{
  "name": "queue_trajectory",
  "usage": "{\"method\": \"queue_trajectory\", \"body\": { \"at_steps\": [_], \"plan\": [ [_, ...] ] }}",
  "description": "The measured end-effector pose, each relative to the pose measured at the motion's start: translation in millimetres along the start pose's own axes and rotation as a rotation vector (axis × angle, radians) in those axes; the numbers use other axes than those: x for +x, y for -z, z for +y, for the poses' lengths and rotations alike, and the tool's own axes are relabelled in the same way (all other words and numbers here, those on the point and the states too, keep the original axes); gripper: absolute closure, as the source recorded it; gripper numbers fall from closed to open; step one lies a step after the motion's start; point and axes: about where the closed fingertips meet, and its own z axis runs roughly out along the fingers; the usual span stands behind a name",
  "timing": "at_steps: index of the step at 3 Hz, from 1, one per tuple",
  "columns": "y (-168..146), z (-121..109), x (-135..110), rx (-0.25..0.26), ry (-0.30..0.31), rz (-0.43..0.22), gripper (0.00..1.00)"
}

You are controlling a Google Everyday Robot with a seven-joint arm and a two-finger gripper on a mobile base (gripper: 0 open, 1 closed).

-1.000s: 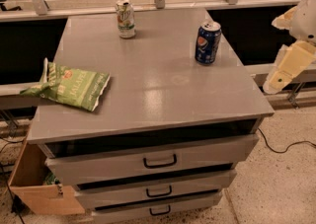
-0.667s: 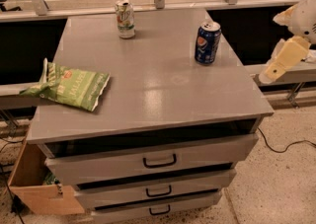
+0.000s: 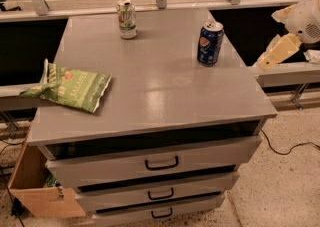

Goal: Pick pepsi can

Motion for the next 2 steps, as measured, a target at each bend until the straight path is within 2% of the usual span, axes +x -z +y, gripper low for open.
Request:
{"method": "queue_trajectory", "body": {
  "at_steps": [2],
  "plan": [
    [-65.0,-7.5,-31.8,-0.067,-0.095,-0.243,0.0]
  ]
}}
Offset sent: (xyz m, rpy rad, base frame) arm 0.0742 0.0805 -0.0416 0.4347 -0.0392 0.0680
